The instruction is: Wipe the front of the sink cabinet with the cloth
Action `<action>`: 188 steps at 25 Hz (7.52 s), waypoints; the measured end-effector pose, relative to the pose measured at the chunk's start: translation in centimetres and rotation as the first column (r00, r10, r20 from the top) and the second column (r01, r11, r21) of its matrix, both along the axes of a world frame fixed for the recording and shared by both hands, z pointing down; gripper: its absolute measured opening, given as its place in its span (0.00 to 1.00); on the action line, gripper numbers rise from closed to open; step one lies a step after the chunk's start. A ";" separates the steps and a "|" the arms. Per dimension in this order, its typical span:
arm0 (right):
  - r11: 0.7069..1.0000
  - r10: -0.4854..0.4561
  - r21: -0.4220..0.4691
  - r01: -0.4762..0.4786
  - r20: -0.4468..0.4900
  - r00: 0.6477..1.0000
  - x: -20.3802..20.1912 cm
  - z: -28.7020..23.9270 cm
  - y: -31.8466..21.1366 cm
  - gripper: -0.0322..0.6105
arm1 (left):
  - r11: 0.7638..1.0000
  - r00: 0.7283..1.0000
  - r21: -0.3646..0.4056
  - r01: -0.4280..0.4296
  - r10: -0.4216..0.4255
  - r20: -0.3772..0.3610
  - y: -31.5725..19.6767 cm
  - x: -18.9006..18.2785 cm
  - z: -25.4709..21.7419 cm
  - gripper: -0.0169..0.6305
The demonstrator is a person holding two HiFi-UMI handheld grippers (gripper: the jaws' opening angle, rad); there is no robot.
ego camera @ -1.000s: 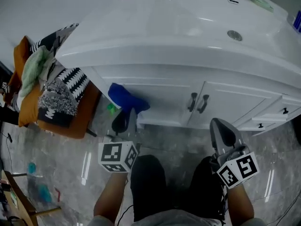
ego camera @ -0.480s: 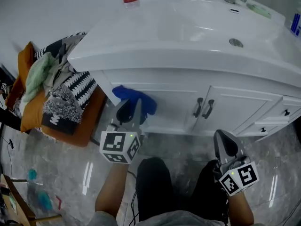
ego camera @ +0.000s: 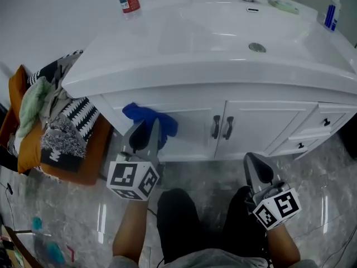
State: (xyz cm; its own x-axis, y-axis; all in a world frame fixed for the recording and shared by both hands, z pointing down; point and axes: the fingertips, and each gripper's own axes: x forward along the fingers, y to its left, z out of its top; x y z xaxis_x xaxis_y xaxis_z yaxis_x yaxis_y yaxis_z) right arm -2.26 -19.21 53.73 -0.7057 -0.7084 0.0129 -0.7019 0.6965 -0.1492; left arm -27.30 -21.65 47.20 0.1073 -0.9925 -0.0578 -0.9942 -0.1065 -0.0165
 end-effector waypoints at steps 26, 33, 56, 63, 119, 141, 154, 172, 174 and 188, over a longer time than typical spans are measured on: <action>0.945 0.327 0.004 -0.327 0.006 0.945 15.4 -2.9 -2.9 0.05 | 0.859 0.859 0.003 -0.511 0.511 -0.014 -6.6 31.9 0.1 0.12; 0.915 0.404 0.010 -0.404 -0.017 0.915 20.8 -3.0 -1.3 0.05 | 0.736 0.733 0.003 -0.677 0.674 -0.094 -8.8 42.0 1.2 0.12; 0.970 0.241 -0.025 -0.241 0.008 0.971 12.0 -1.1 -1.5 0.05 | 0.968 0.969 -0.124 -0.218 0.200 -0.144 -5.9 24.2 5.8 0.12; 0.980 0.197 -0.018 -0.197 0.000 0.980 8.7 -1.1 -1.7 0.05 | 0.970 0.970 -0.111 -0.217 0.201 -0.140 -3.1 20.0 5.3 0.12; 0.985 0.156 -0.056 -0.161 -0.076 0.985 5.0 2.3 -0.4 0.05 | 0.932 0.984 -0.318 0.176 -0.177 0.025 -2.4 3.0 19.1 0.12; 0.958 0.275 -0.071 -0.277 -0.032 0.961 13.8 2.2 -1.9 0.05 | 0.940 0.999 -0.339 0.041 -0.045 -0.003 -5.3 16.7 20.3 0.12; 0.944 0.316 -0.094 -0.317 -0.029 0.948 17.1 3.0 -2.3 0.05 | 0.946 0.999 -0.323 -0.009 0.025 0.045 -6.0 20.2 20.7 0.12; 0.916 0.391 -0.078 -0.393 -0.050 0.919 21.4 2.4 -1.3 0.05 | 0.909 0.940 -0.326 -0.260 0.316 0.130 -9.8 34.3 20.5 0.12; 0.913 0.398 -0.077 -0.402 -0.055 0.916 21.9 2.4 -1.2 0.05 | 0.892 0.921 -0.341 -0.298 0.362 0.141 -10.2 36.7 20.8 0.12; 0.902 0.412 -0.090 -0.421 -0.105 0.905 22.6 3.4 -0.5 0.05 | 0.791 0.924 -0.547 -0.275 0.374 0.077 -10.6 37.7 29.7 0.11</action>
